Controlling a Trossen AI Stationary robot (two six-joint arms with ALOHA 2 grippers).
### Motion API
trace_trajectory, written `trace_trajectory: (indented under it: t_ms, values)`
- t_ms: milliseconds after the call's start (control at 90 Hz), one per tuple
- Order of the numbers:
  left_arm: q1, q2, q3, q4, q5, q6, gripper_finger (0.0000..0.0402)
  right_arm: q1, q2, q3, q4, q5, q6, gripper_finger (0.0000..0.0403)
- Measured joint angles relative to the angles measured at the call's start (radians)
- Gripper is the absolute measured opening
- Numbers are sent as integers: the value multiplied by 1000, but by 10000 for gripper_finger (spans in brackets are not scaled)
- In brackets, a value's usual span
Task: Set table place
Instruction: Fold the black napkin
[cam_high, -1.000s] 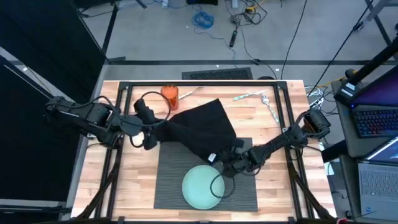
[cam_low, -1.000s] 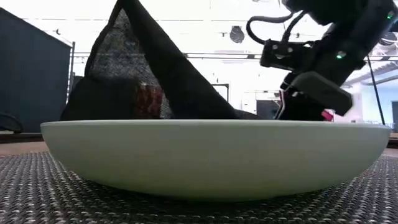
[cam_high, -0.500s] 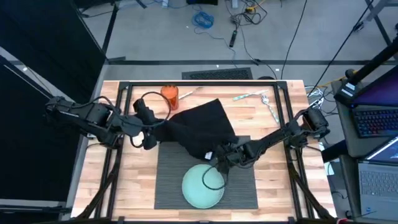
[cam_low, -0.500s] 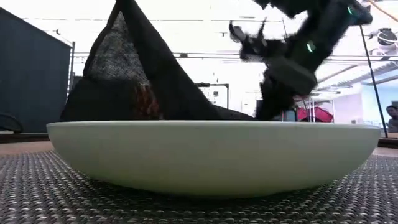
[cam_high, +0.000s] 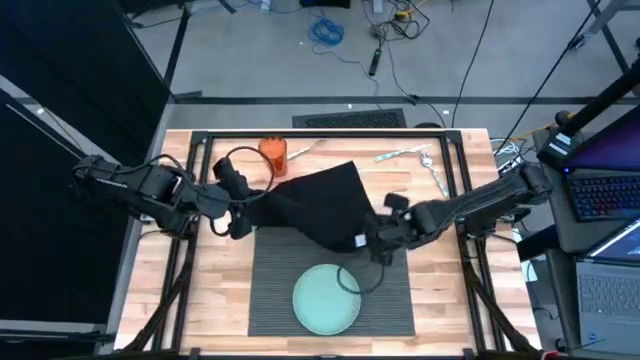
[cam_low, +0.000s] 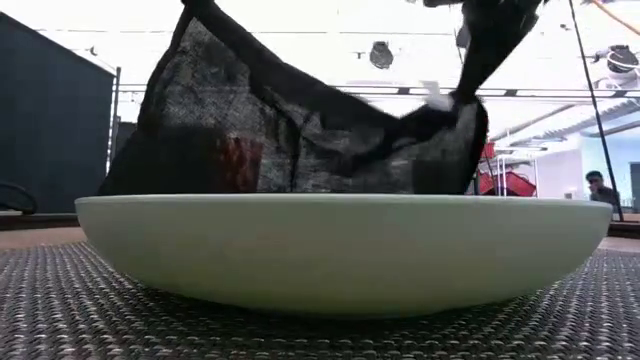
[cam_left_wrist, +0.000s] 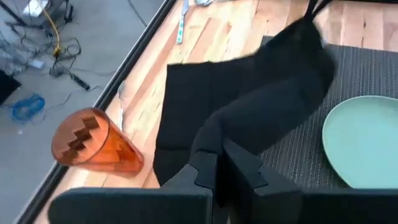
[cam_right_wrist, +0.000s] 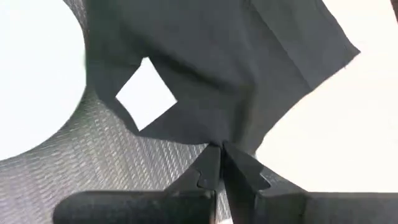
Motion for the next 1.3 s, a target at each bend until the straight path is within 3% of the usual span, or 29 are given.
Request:
trace_trajectory:
  t_ms: [189, 422, 678, 822, 933, 1078, 1189, 1300]
  values:
    - [-41, 0, 0, 1, 2, -86, 0, -11, -82, 45, -35, -13, 60, 0]
    - [-127, 22, -1, 3, 3, -224, 0, -33, -89, 47, -53, -119, 52, 0]
    - [-183, 101, -1, 103, -9, -312, 0, -34, -161, 47, -285, -95, 48, 0]
    - [-182, 160, -1, 173, -110, -291, 0, -35, -254, 47, -281, -33, 7, 0]
    - [-135, 169, -2, 218, -215, -254, 0, -77, -313, 47, -278, 24, -45, 0]
    - [-48, 171, -2, 345, -255, -127, 0, -131, -372, 47, -274, 143, -114, 0]
    - [41, 169, -1, 417, -254, -12, 0, -188, -399, 47, -252, 239, -192, 0]
    - [149, 171, -1, 429, -192, 69, 0, -253, -417, 47, -170, 298, -286, 0]
